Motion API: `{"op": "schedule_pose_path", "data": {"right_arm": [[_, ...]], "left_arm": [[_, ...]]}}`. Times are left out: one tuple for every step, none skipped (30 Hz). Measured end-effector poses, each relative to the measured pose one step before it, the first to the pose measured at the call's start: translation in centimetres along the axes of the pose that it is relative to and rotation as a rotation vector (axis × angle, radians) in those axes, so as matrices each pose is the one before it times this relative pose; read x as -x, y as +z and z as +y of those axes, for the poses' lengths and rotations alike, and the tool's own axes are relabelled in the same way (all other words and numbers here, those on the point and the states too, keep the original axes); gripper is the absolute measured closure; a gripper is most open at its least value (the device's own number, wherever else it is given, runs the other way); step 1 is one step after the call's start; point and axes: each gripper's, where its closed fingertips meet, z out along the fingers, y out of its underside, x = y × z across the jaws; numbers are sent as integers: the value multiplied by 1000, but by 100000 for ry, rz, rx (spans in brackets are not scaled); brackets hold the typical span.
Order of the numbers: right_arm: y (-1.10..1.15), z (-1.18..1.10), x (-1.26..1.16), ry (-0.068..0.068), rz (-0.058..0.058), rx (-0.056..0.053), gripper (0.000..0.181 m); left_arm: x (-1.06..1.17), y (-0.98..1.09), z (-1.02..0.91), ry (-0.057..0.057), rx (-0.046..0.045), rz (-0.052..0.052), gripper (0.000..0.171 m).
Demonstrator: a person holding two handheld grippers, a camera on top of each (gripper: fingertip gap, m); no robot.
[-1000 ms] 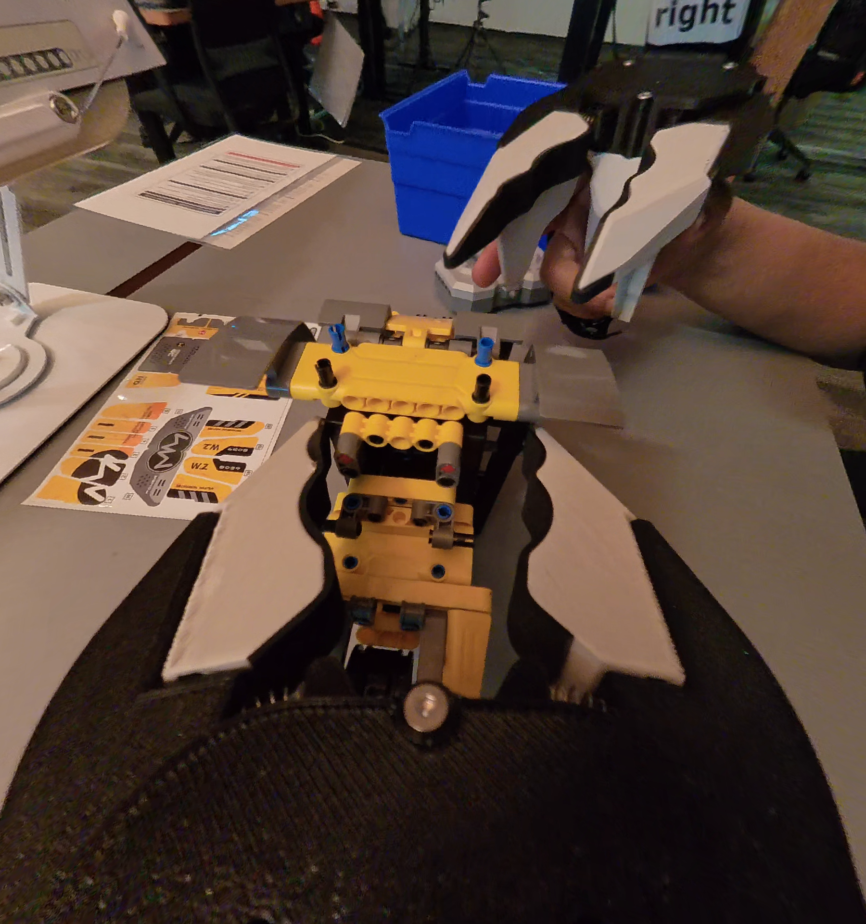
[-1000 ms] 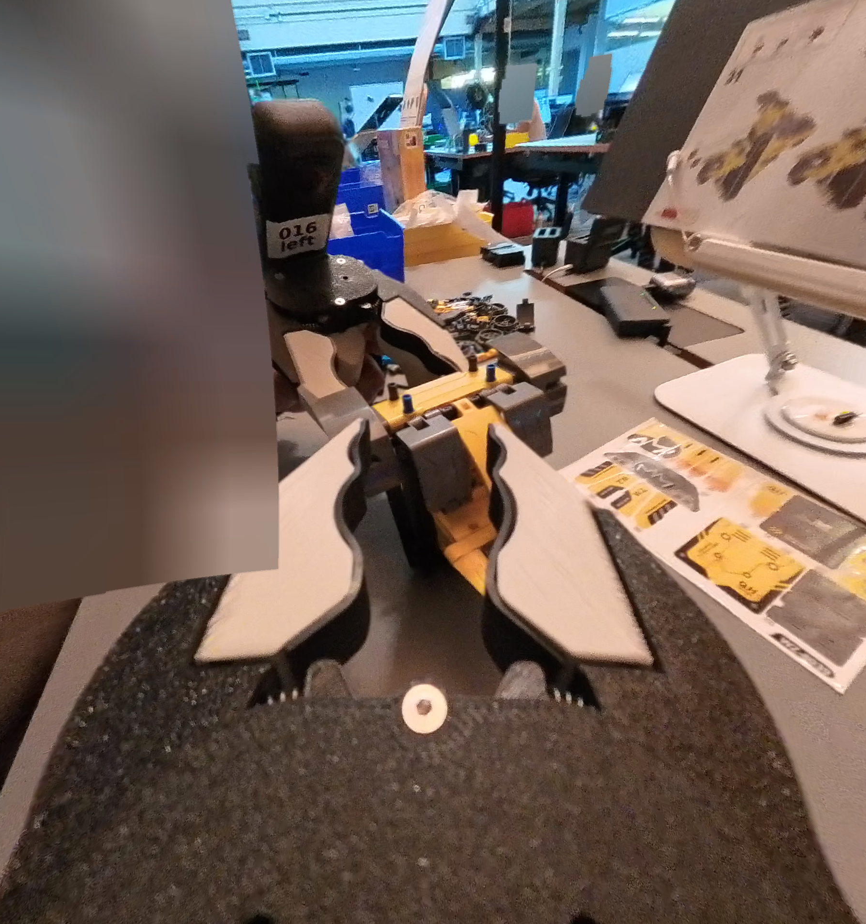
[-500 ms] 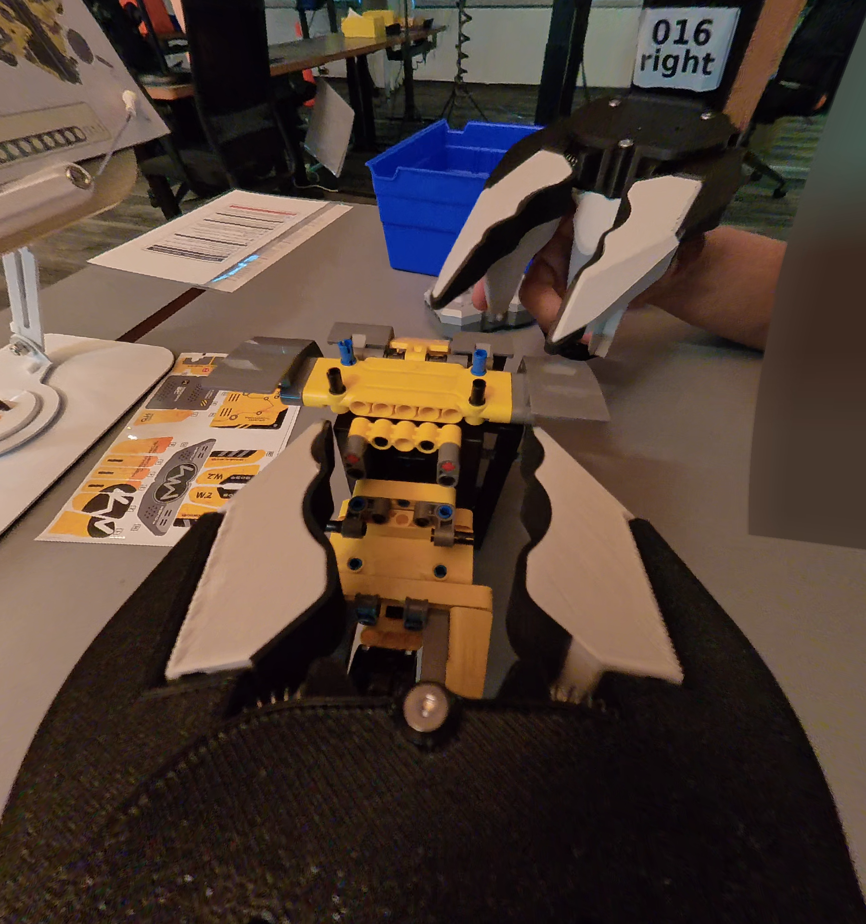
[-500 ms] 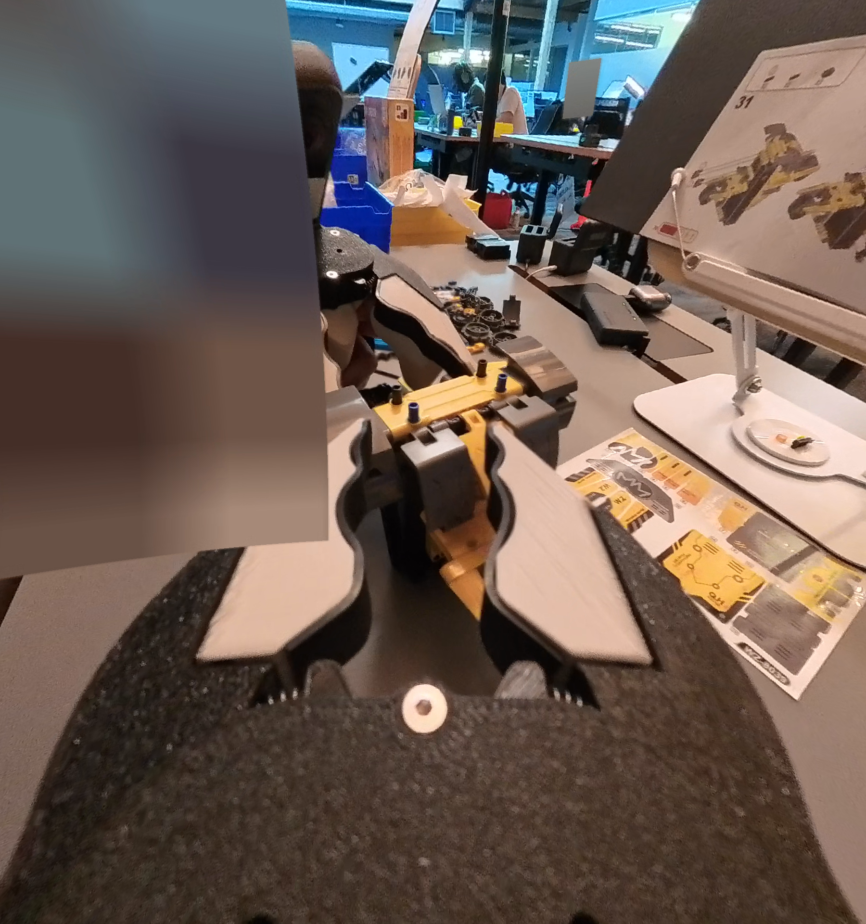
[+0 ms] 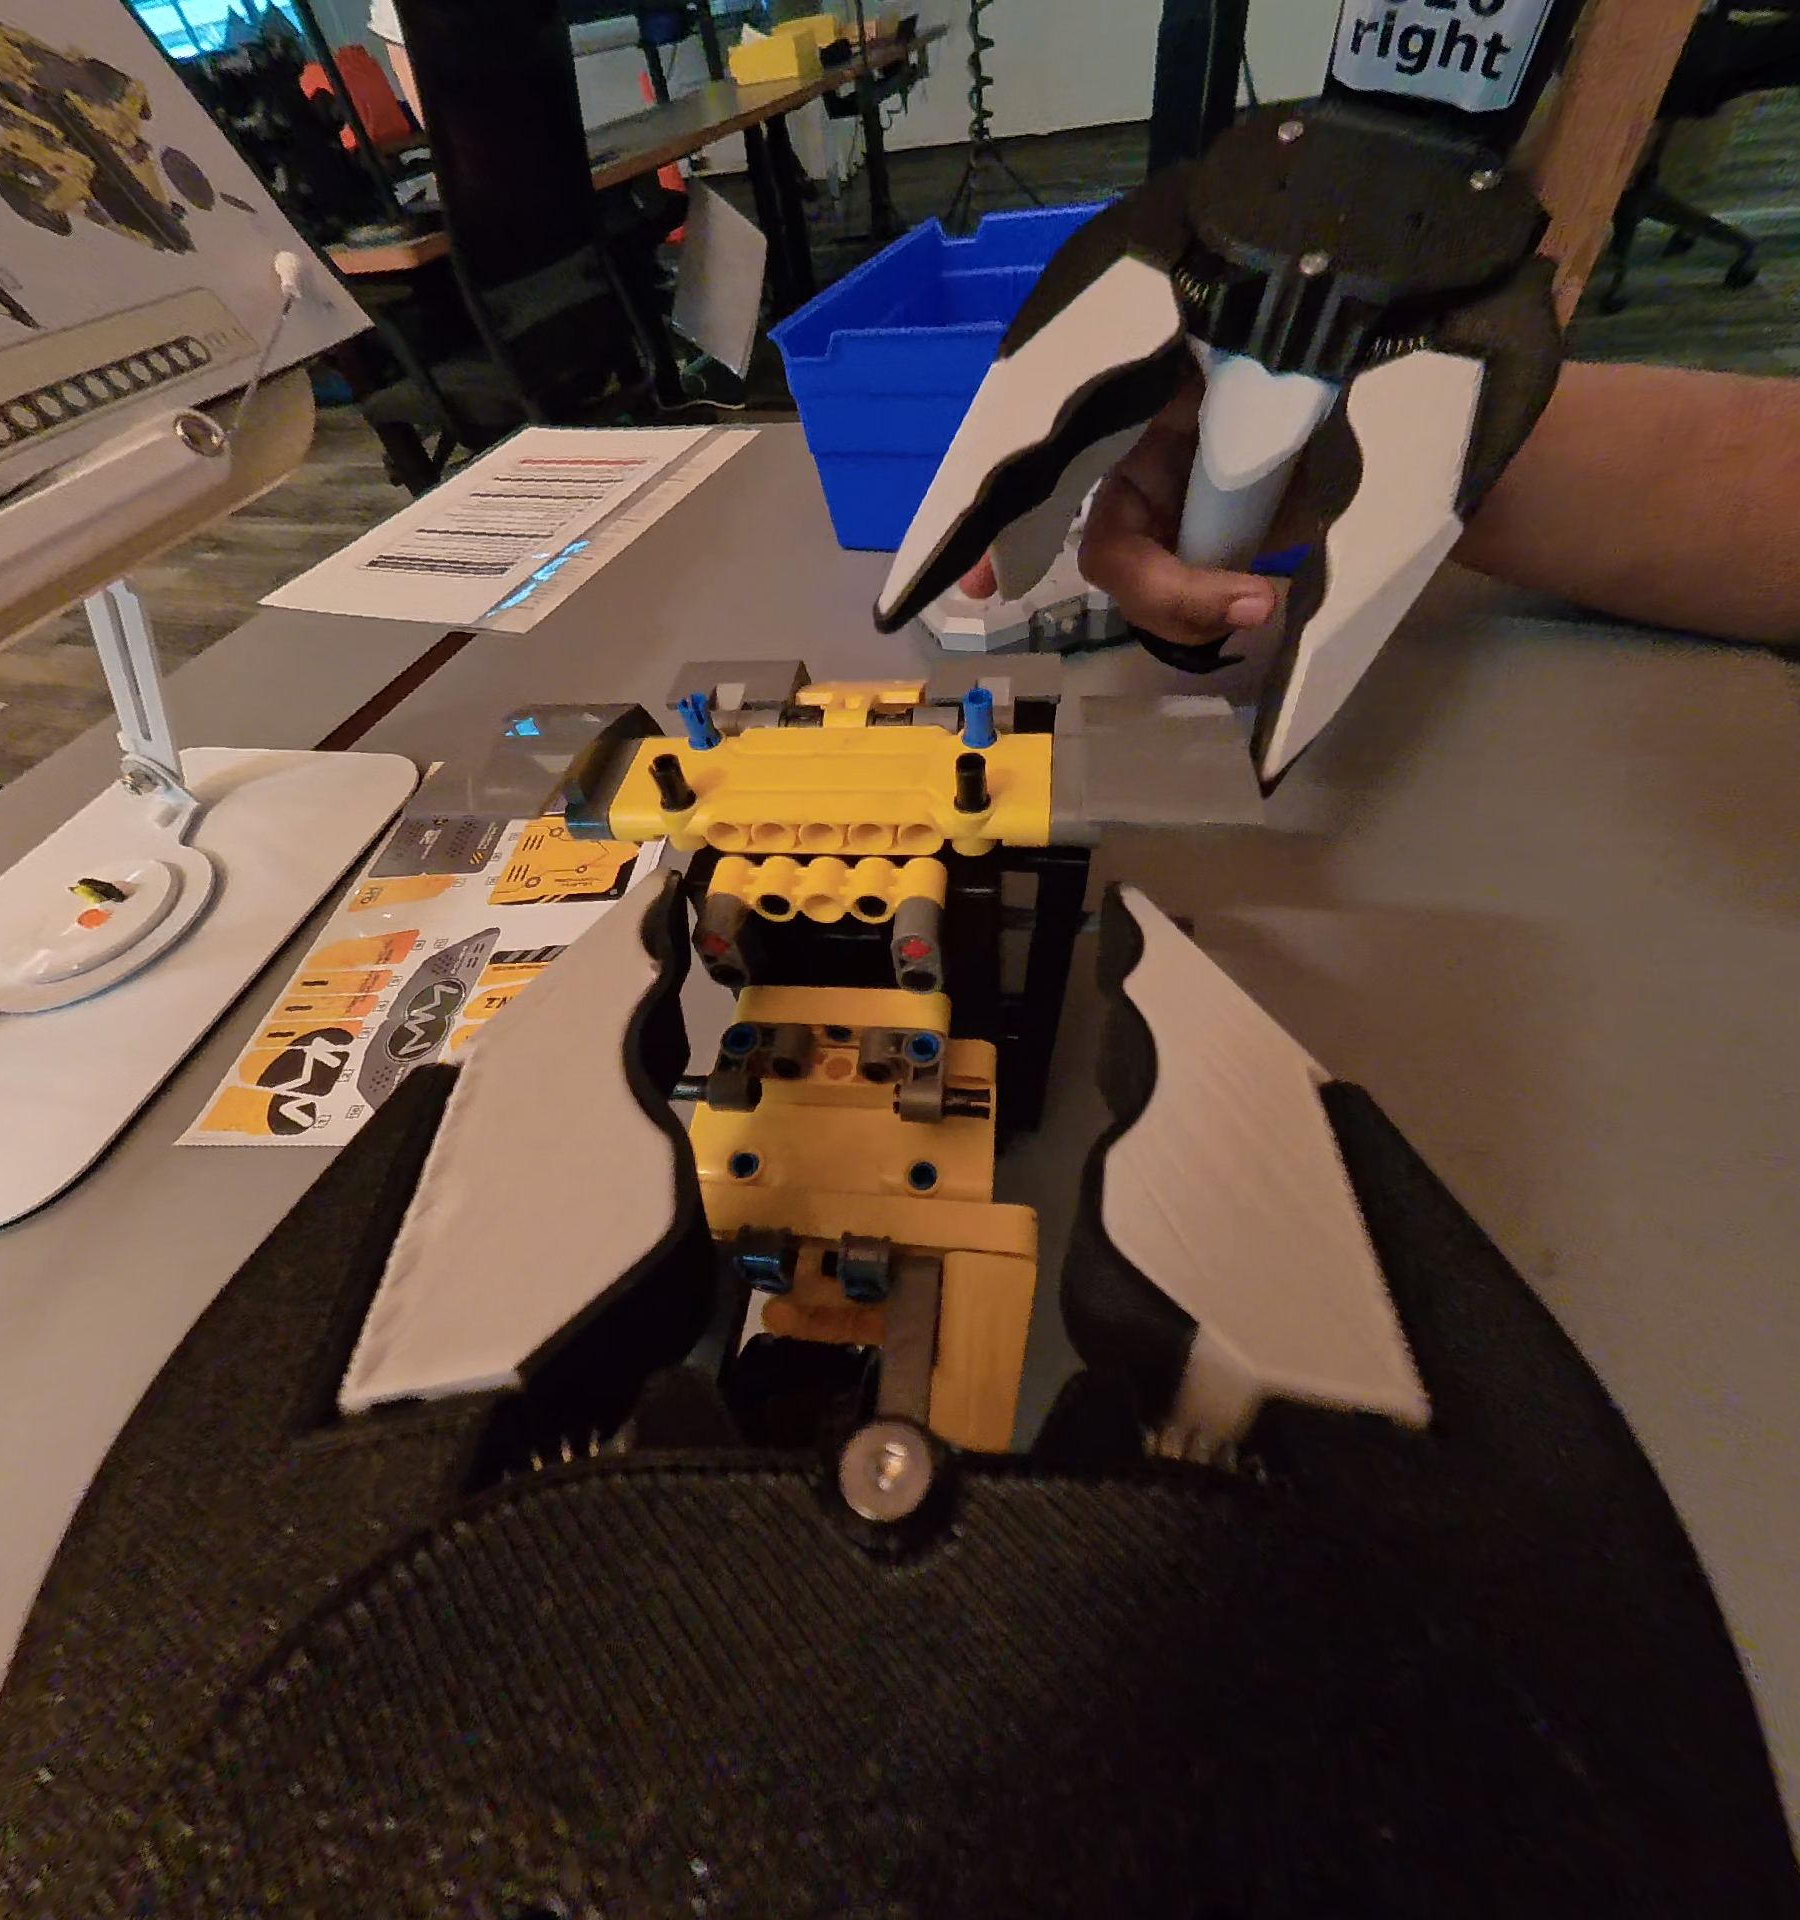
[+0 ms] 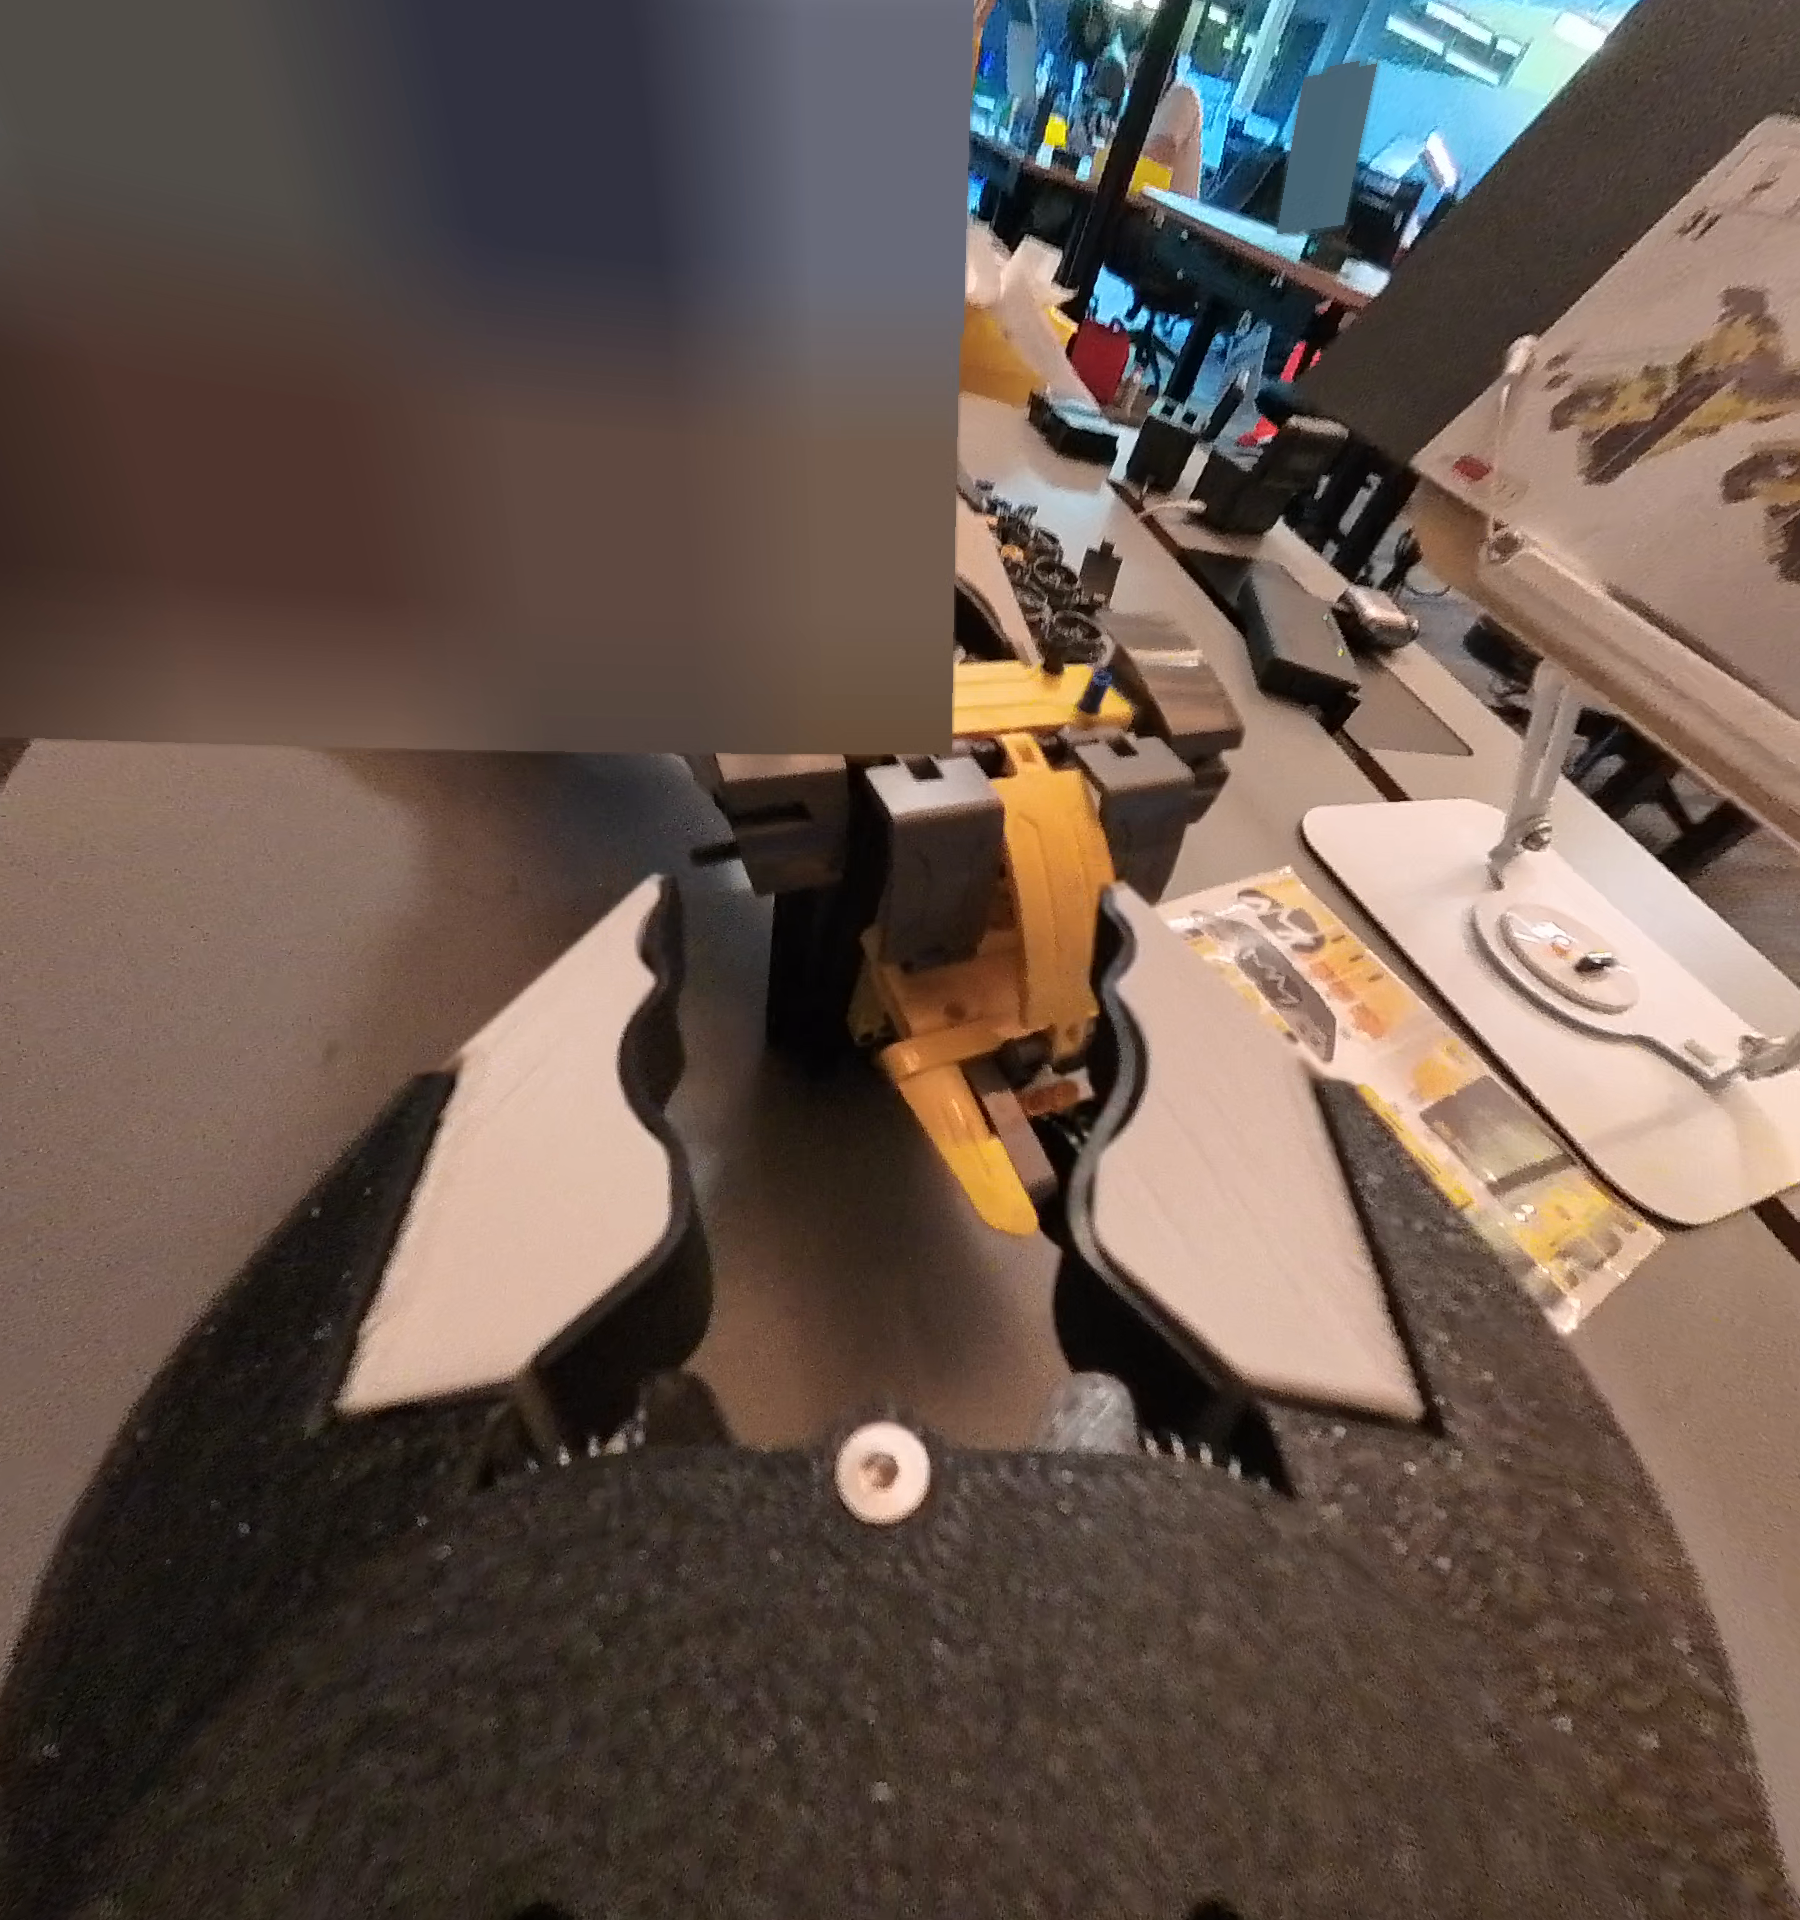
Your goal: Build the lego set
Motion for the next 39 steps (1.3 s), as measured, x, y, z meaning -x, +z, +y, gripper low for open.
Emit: {"op": "schedule_pose_path", "data": {"right_arm": [[220,261,-32,-324,610,915,102],[284,136,2,17,821,129,101],[348,105,-95,-58,1753,25,99],[358,63,-86,-710,2163,-42,98],[347,-13,-41,-1236,2217,-378,98],[301,-75,-22,-1347,2397,-665,97],[245,-128,-15,-1217,2304,-871,97],[150,-196,38,-994,1582,-1066,96],[96,-208,-55,-402,1673,-984,98],[72,-159,-73,-404,1341,-637,99],[20,-121,9,-340,522,-615,101],[19,-53,-8,-64,326,-350,104],[21,45,-76,125,434,145,105],[13,69,-68,244,235,238,105],[11,12,-75,390,321,-56,106],[14,-10,-62,312,336,8,106],[16,-13,-61,172,360,115,107],[21,-20,-51,-54,402,75,108],[15,-35,-49,-162,544,32,110],[29,-1,-56,-243,590,161,112],[16,23,-57,-346,511,234,113],[21,6,-11,-314,228,38,113],[7,-21,5,-23,85,-99,113],[24,3,-10,68,53,-44,113],[8,-11,-10,-33,24,-1,113],[6,5,-8,-71,19,48,113],[17,-1,4,-23,16,40,113],[4,-3,-4,-35,-17,58,114],[-4,4,7,-132,-51,54,114],[-5,-7,0,-233,-74,45,114],[-8,-11,26,-287,-121,-13,114],[-6,0,19,-337,-140,-22,114],[-28,17,27,-477,-165,35,114],[-44,15,15,-590,-190,-23,114],[-31,-4,19,-143,-313,-126,114],[-38,-14,37,77,-485,-199,115],[-44,-8,37,-67,-519,-235,115],[-44,5,31,-186,-511,-204,115],[-64,9,32,-188,-569,-222,115]], "left_arm": [[41,-35,7,114,-244,-76,100],[17,-52,-1,44,-181,134,101],[69,-69,2,121,-215,-143,103],[68,-68,4,231,-169,-235,104],[2,-35,23,166,-82,124,104],[9,9,19,40,-86,-19,104],[16,-4,7,31,-136,-58,104],[11,1,20,124,-14,14,103],[-45,9,23,13,-69,454,103],[-79,29,15,-236,-200,711,102],[-38,16,-16,-252,-301,335,101],[-44,26,-39,-222,-391,450,100],[23,0,-53,-225,-391,-60,101],[41,-4,-32,-57,-229,-58,102],[50,-13,-22,0,-255,-98,103],[25,-27,-43,-103,-387,98,103],[21,-25,-64,-264,-505,308,103],[31,-25,-58,-430,-481,348,103],[77,-31,-43,-329,-451,114,102],[197,-38,-64,4,-454,-661,99],[268,-77,-43,414,-176,-1036,96],[188,-94,-80,395,-436,-494,95],[96,-87,-115,-206,-837,167,94],[46,-56,-109,-919,-943,644,94],[-2,6,-67,-1493,-729,948,93],[-34,15,-46,-1516,-578,1104,93],[-27,38,-33,-1195,-380,899,93],[-36,41,-2,-814,-159,696,92],[-53,58,18,-502,132,764,91],[-66,75,39,-208,355,654,91],[-27,98,77,-92,631,329,90],[11,135,128,-130,951,129,89],[36,122,129,-152,944,44,87],[39,42,-12,-287,133,184,86],[81,26,-7,-307,305,82,85],[12,13,-25,-484,305,438,85],[-140,18,-28,-770,307,1327,86],[-289,16,-21,-837,384,1904,90],[-322,7,-19,-165,293,1622,97]]}}
